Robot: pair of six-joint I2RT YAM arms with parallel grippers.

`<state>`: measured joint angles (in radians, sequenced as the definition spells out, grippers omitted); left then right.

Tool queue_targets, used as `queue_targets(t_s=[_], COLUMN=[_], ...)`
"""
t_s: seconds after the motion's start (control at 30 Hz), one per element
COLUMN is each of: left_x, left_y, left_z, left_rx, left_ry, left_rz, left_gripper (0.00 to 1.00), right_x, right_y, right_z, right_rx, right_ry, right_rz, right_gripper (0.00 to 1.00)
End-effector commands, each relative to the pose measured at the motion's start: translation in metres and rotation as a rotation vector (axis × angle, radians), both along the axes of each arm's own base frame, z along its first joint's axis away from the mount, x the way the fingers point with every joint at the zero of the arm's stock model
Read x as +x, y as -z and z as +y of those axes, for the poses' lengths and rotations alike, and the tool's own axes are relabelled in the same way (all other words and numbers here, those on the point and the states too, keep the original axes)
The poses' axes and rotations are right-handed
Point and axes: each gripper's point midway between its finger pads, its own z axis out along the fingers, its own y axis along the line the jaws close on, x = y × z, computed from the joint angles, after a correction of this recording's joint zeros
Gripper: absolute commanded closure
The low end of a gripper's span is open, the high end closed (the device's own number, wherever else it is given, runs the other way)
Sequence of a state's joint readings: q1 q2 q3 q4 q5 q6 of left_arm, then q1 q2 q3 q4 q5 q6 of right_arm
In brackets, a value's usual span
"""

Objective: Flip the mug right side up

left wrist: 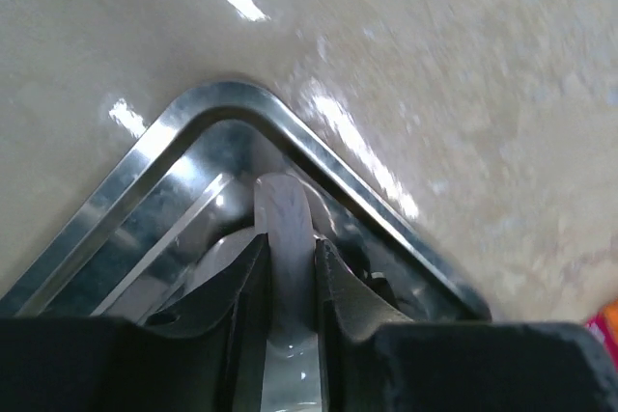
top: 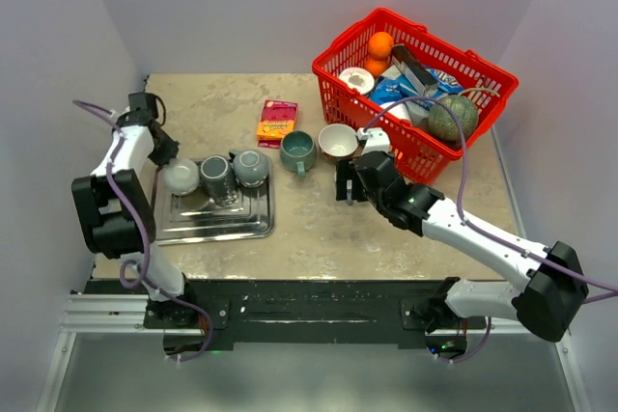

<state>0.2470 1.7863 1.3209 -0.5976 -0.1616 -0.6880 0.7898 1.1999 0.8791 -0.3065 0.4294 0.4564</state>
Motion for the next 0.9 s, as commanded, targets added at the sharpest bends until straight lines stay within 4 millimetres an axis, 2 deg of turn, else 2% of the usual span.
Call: queue_targets(t_s=[0.0,0.03,0.1,0.13,0.2,0.3,0.4,0.57,0.67,0.73,0.87], left_x=[-0.026,-0.033,-0.051,-0.059,-0.075,-0.087,-0.093,-0.097,-0.096,-0.098,-0.109], left_y=[-0.045,-0.061,-0.063,-0.076,-0.084,-0.090,-0.091,-0.117,-0.137,-0.149,-0.174], left_z=[-0.081,-0.085,-0.093,-0.093,-0.091,-0.087,-0.091,-0.102,-0.125,-0.147,-0.190], left_rx=[-0.024,-0.019,-0.026,-0.018,-0.002,0.029,0.019,0.003,-0.058,-0.126,-0.246], left_ry=[0.255,0.258,0.262,0.261,0.251,0.248,0.271,0.338,0.470,0.590,0.822], left_rz=[-0.049,-0.092,-0.089,-0.125,-0.140,-0.157,-0.162,-0.252,-0.338,-0.405,-0.547], left_gripper=[1.00,1.00,1.00,1.00,1.00,1.00,1.00,1.00,1.00,1.00,1.00], right_x=[0.011,0.010,0.012,0.012,0.013,0.014,0.013,0.014,0.013,0.011,0.003], right_y=[-0.030,-0.031,-0.038,-0.037,-0.041,-0.043,-0.043,-0.051,-0.061,-0.068,-0.097], right_z=[0.020,0.023,0.028,0.032,0.036,0.043,0.048,0.054,0.059,0.064,0.082], right_rx=[0.062,0.069,0.086,0.090,0.099,0.116,0.128,0.151,0.170,0.181,0.238], right_ry=[-0.045,-0.058,-0.069,-0.084,-0.096,-0.112,-0.126,-0.145,-0.165,-0.197,-0.323], right_rz=[-0.036,-0.033,-0.036,-0.026,-0.026,-0.018,-0.006,-0.009,-0.016,-0.019,-0.060], right_gripper=[0.14,0.14,0.14,0.14,0.15,0.15,0.15,0.16,0.15,0.15,0.13])
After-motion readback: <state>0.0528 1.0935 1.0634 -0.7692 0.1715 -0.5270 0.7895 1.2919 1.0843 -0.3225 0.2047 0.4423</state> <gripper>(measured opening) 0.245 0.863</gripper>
